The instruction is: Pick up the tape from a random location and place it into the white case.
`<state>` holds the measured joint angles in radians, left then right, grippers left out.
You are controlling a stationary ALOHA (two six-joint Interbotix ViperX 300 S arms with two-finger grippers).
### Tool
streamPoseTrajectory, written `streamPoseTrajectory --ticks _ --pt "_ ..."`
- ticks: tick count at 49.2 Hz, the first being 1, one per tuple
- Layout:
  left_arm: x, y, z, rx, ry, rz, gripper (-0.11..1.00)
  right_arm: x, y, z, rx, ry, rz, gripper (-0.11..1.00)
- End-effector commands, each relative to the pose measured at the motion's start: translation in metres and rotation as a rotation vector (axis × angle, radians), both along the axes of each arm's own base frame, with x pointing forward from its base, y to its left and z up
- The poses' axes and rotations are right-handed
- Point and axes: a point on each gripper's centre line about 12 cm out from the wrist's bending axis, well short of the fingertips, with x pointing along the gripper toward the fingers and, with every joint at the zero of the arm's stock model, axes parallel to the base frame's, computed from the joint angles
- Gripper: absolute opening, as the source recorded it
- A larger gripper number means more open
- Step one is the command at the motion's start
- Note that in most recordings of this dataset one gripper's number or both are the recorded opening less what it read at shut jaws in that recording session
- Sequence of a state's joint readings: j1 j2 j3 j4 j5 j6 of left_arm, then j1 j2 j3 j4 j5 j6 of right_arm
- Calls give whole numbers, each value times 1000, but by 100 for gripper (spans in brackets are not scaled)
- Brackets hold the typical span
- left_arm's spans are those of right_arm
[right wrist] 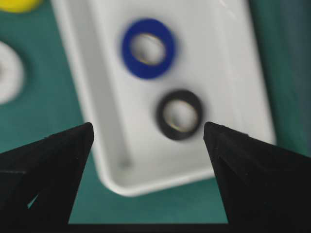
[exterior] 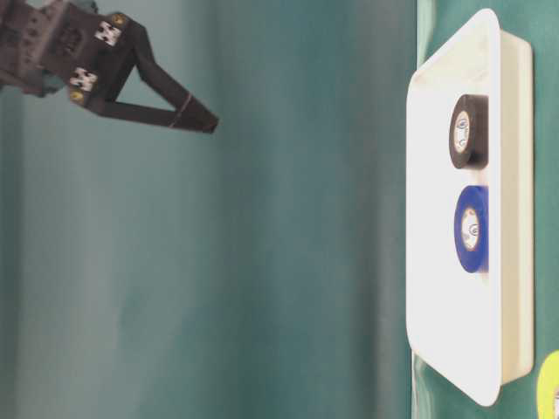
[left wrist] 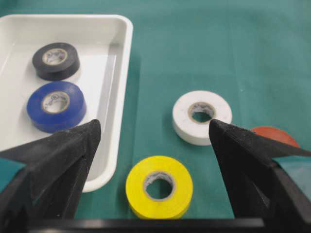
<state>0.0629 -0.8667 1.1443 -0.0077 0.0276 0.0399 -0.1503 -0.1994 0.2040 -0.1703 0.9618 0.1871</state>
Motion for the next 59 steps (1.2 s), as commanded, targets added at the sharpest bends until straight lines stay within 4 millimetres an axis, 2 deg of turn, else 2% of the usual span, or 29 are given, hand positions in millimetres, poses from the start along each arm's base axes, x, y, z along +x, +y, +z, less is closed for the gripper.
streamPoseTrajectory --ticks 1,8,19,26,36,48,59 --pt "2 -1 5 -1 -14 -3 98 3 21 12 6 -71 45 90" --pt "2 0 5 -1 -14 -1 98 7 39 13 12 -96 90 90" --pt "2 -1 5 -1 -14 -3 98 -3 40 12 10 -103 94 90" --pt "1 -1 6 0 -20 -3 98 -23 42 14 5 -166 105 90" --pt "1 0 6 0 -22 -1 98 -66 46 15 6 -302 115 90" --pt "1 -1 7 0 -26 -3 98 -109 51 -11 8 -440 137 90" --pt "1 -1 7 0 -28 -3 98 -137 49 -56 28 -539 123 90"
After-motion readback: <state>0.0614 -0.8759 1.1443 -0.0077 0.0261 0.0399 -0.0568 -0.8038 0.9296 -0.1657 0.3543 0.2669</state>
